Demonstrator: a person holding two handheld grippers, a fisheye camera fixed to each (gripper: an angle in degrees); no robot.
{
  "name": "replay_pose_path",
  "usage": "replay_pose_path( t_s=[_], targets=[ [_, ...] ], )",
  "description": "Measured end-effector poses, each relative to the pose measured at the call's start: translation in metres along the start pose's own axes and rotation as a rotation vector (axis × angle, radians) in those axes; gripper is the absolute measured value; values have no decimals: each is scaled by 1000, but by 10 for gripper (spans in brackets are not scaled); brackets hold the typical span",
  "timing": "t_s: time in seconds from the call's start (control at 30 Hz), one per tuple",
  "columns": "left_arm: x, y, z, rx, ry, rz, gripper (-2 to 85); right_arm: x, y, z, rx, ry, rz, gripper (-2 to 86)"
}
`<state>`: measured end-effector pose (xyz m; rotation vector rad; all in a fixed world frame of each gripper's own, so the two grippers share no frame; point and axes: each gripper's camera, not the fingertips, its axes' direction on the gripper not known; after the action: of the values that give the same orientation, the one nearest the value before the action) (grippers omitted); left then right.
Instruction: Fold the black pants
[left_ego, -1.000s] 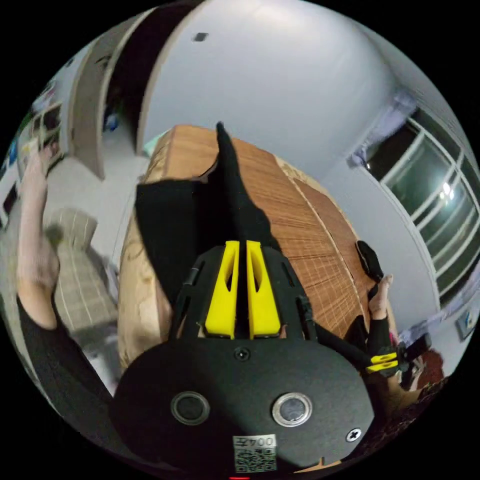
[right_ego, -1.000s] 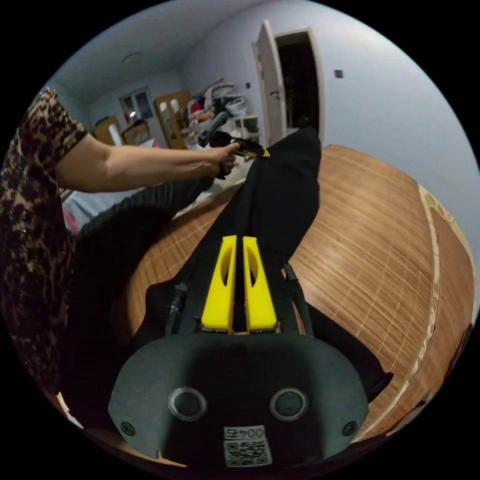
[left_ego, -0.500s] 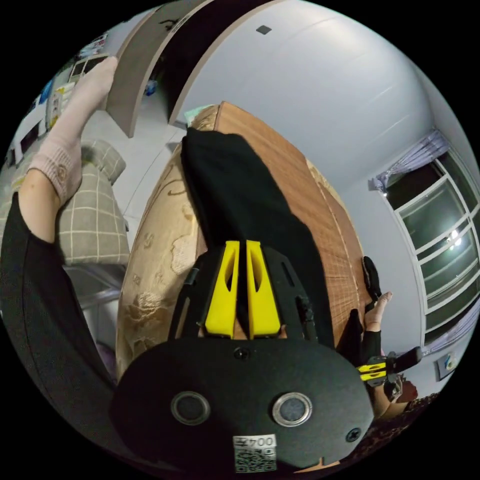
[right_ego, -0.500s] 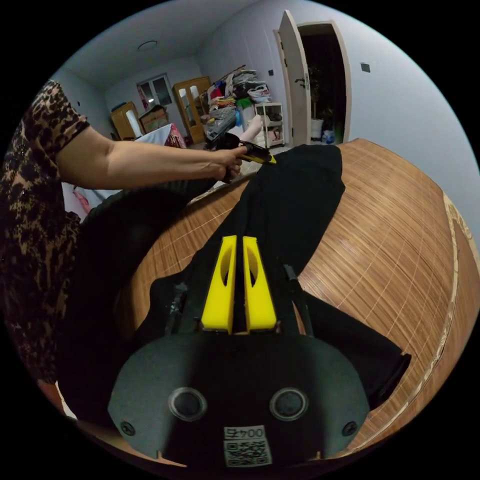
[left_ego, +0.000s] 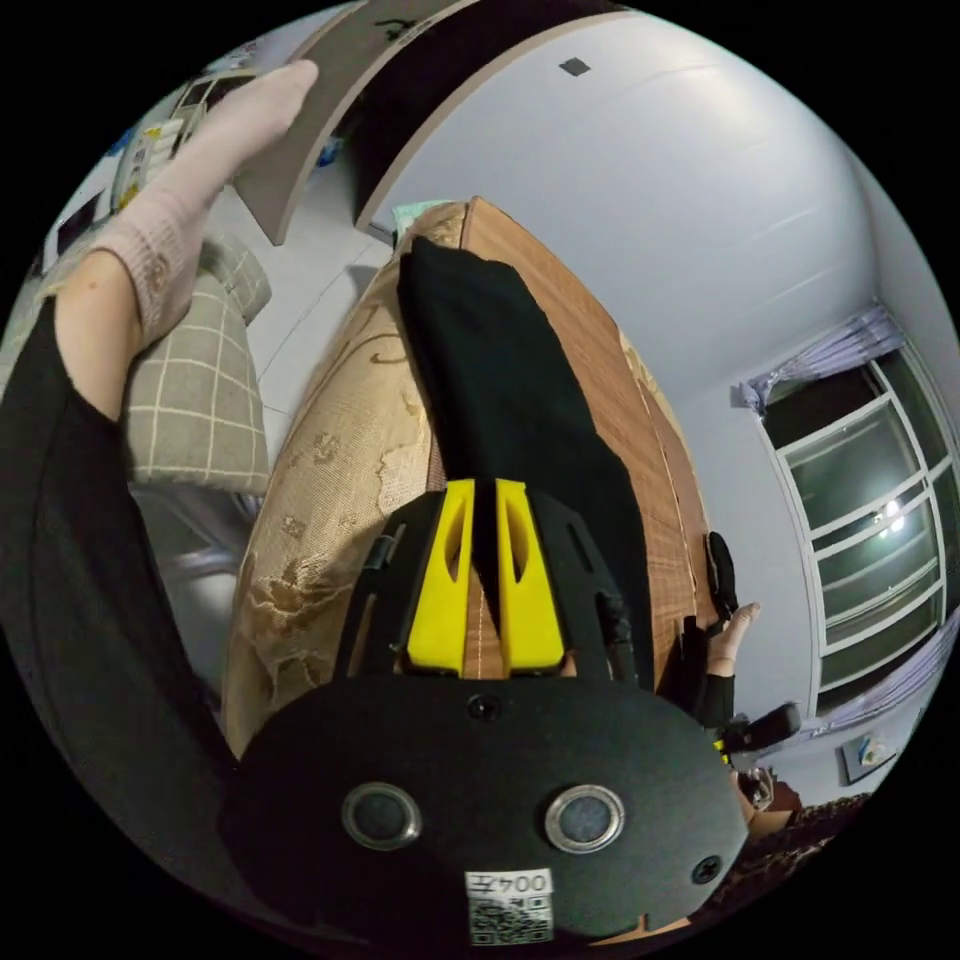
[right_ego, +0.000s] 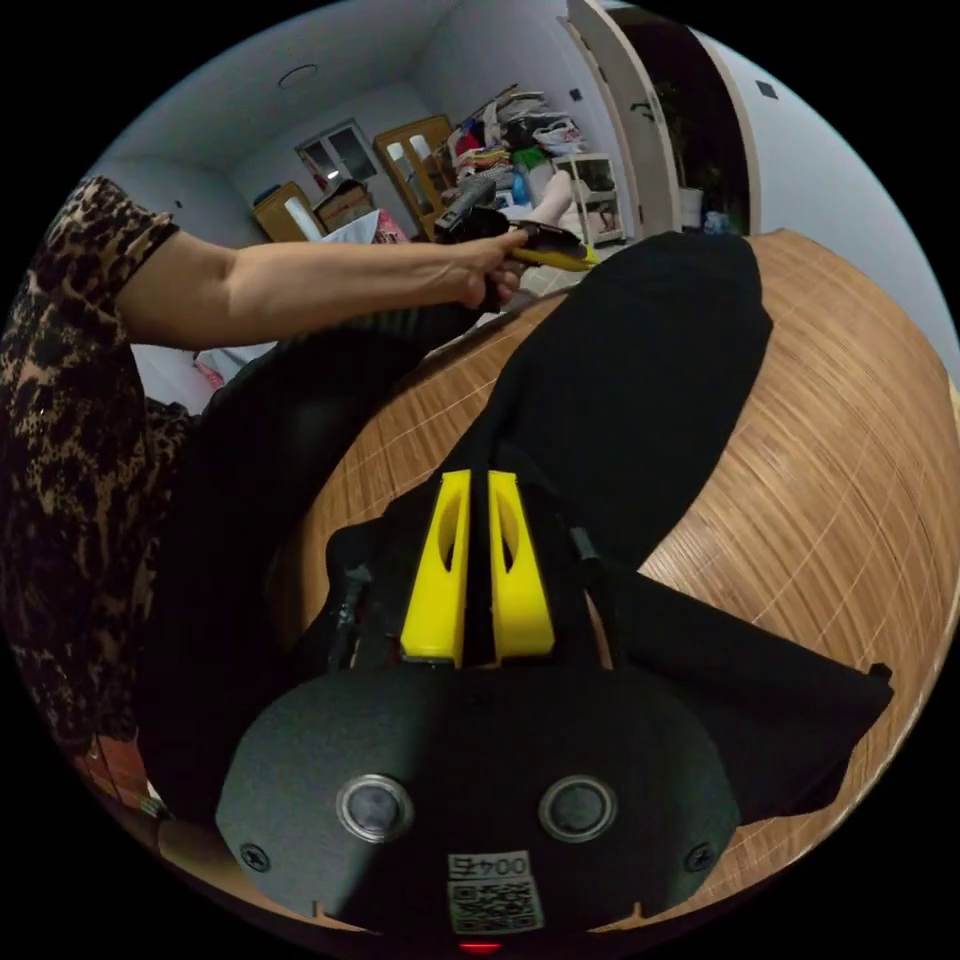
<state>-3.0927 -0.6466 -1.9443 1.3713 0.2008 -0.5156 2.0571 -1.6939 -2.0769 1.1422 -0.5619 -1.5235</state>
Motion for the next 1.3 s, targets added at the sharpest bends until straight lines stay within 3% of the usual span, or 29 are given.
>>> replay_pose_path(
  t_s=[0.13, 0.27, 0.37, 0.47, 0.57, 0.7, 0.97, 1.17, 1.3],
  targets=[
    [27, 5, -22, 144, -31, 49, 69, -15, -1, -6, -3, 13, -102, 61],
    [71, -11, 14, 92, -93, 147, 113, -6, 11, -48, 242, -62, -85, 48],
    [91, -20, 53, 20, -183, 157, 129, 7, 24, -58, 379, 158, 63, 73],
    [100, -16, 85, -42, -281, 164, 129, 13, 22, -39, 267, 313, 140, 76],
    [124, -1, 97, -25, -424, 209, 127, 17, 15, -4, 57, 202, 142, 63],
    [161, 19, 121, -56, -583, 329, 125, 8, 13, -3, 17, 199, 115, 53],
    [209, 30, 159, -79, -489, 423, 112, -12, 22, -17, 60, 303, 148, 48],
    [280, 36, 216, -116, -391, 581, 111, -7, 48, -56, 283, 366, 279, 100],
    [320, 44, 246, -125, -382, 661, 109, 2, 67, -72, 318, 420, 357, 106]
  ],
)
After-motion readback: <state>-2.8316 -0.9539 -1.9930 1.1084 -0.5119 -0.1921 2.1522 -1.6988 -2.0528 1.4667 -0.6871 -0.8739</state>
